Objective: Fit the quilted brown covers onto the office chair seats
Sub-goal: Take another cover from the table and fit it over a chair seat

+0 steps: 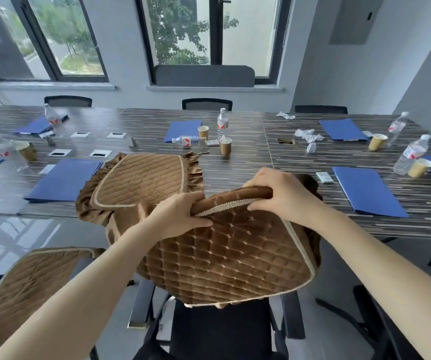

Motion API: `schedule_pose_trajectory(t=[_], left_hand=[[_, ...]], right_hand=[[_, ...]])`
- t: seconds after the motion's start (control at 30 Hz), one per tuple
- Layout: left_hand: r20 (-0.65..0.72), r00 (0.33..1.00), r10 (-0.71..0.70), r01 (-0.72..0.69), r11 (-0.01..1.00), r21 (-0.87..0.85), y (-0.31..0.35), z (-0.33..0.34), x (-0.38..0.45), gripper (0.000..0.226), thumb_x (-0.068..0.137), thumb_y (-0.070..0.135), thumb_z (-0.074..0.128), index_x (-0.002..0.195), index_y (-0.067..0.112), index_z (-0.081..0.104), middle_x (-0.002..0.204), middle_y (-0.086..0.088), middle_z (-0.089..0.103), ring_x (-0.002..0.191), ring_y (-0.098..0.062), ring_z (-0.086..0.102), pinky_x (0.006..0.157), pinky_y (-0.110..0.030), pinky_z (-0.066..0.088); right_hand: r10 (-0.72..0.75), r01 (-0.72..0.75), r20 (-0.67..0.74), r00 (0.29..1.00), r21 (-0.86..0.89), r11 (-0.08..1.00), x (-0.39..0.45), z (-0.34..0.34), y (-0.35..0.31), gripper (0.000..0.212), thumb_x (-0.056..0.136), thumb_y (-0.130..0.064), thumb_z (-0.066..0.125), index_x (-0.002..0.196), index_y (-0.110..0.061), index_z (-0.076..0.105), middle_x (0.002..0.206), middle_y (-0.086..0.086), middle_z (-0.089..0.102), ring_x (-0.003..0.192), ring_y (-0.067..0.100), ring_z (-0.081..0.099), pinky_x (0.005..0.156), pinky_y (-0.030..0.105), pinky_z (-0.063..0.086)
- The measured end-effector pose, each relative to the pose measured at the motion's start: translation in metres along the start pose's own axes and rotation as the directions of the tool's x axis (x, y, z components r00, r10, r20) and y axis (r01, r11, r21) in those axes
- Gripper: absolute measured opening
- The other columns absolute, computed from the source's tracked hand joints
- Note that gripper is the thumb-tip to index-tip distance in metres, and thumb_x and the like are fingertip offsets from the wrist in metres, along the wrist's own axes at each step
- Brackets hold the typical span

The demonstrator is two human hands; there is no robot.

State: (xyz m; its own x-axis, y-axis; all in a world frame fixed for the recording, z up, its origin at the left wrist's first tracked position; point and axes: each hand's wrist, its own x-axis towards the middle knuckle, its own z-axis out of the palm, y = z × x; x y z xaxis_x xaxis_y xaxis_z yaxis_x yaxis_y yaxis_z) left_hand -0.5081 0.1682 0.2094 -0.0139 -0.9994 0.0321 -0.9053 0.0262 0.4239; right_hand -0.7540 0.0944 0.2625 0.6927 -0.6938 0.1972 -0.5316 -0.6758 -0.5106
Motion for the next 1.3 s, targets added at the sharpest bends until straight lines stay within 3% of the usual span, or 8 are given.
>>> schedule_pose_trajectory(t=[0.23,0.37,0.63,0.77,0.83,0.93,1.0,1.3], left_hand=[[-0.050,0.992,-0.112,0.084,0.916,-0.393,-0.026,0.003,-0.012,0.020,0.074,0.029,0.082,0.071,0.038,0.065,0.057,0.018,0.052,0.053,-0.002,0.045,0.059,-0.026,0.035],[-0.076,0.975,-0.209,0.134,0.826,-0.548,-0.049,-0.009,-0.024,0.013,0.071,0.020,0.086,0.075,0.022,0.073,0.067,0.002,0.063,0.060,-0.010,0.055,0.064,-0.028,0.043],[-0.125,0.939,-0.320,0.010,0.389,-0.921,-0.074,-0.048,-0.053,0.058,0.040,0.041,0.095,0.087,0.010,0.077,0.089,-0.016,0.076,0.078,-0.028,0.074,0.069,-0.035,0.061],[-0.190,0.915,-0.357,-0.104,0.247,-0.963,-0.083,-0.064,-0.053,0.036,0.065,0.025,0.081,0.095,0.008,0.070,0.083,-0.009,0.077,0.073,-0.020,0.075,0.064,-0.030,0.061],[-0.196,0.902,-0.384,-0.118,0.217,-0.969,-0.086,-0.069,-0.053,0.019,0.085,0.014,0.060,0.102,0.007,0.065,0.085,-0.005,0.077,0.076,-0.017,0.074,0.067,-0.029,0.060],[-0.194,0.891,-0.410,-0.104,0.231,-0.967,-0.095,-0.072,-0.053,0.042,0.079,0.026,0.071,0.113,0.002,0.062,0.092,-0.007,0.077,0.083,-0.019,0.074,0.070,-0.031,0.060],[-0.166,0.886,-0.434,-0.046,0.274,-0.961,-0.099,-0.068,-0.052,0.073,0.053,0.041,0.090,0.112,0.005,0.065,0.094,-0.008,0.077,0.085,-0.020,0.074,0.069,-0.030,0.060],[0.038,0.791,-0.610,0.300,0.333,-0.894,-0.138,0.022,-0.039,0.050,0.079,-0.002,0.070,0.125,0.015,0.056,0.112,-0.011,0.069,0.096,-0.029,0.068,0.091,-0.048,0.053]], right_hand=[[0.013,-0.035,-0.212,0.977,-0.100,0.994,0.019,0.016,0.013,0.045,0.082,-0.026,0.074,0.125,-0.020,0.061,0.120,-0.001,0.064,0.112,0.017,0.057,0.097,0.033,0.045],[0.219,-0.192,-0.298,0.929,0.117,0.974,0.010,0.026,0.043,0.048,0.085,-0.023,0.072,0.130,-0.016,0.057,0.126,0.000,0.062,0.117,0.014,0.057,0.100,0.027,0.042],[0.679,-0.638,0.121,0.724,0.491,0.593,-0.040,0.088,0.112,0.077,0.076,-0.056,0.070,0.137,-0.017,0.045,0.133,0.000,0.056,0.121,0.018,0.053,0.100,0.033,0.041],[0.739,-0.657,0.247,0.627,0.676,0.332,-0.048,0.097,0.126,0.116,0.053,-0.072,0.075,0.148,-0.024,0.029,0.132,-0.002,0.051,0.120,0.023,0.053,0.102,0.041,0.043],[0.705,-0.582,0.277,0.653,0.780,0.233,-0.046,0.093,0.131,0.126,0.035,-0.070,0.084,0.142,-0.021,0.041,0.128,0.000,0.060,0.114,0.025,0.059,0.095,0.040,0.047],[0.601,-0.457,0.283,0.748,0.876,0.157,-0.043,0.077,0.130,0.097,0.054,-0.035,0.093,0.138,-0.027,0.045,0.124,0.009,0.067,0.109,0.035,0.065,0.089,0.047,0.052],[0.569,-0.459,0.284,0.772,0.868,0.190,-0.040,0.071,0.131,0.074,0.076,-0.003,0.075,0.137,-0.033,0.043,0.123,0.010,0.067,0.109,0.036,0.065,0.089,0.052,0.052],[0.805,-0.638,0.226,0.549,0.735,0.228,-0.055,0.117,0.146,0.049,0.080,0.018,0.062,0.121,-0.007,0.055,0.117,0.013,0.065,0.103,0.034,0.063,0.082,0.048,0.054]])
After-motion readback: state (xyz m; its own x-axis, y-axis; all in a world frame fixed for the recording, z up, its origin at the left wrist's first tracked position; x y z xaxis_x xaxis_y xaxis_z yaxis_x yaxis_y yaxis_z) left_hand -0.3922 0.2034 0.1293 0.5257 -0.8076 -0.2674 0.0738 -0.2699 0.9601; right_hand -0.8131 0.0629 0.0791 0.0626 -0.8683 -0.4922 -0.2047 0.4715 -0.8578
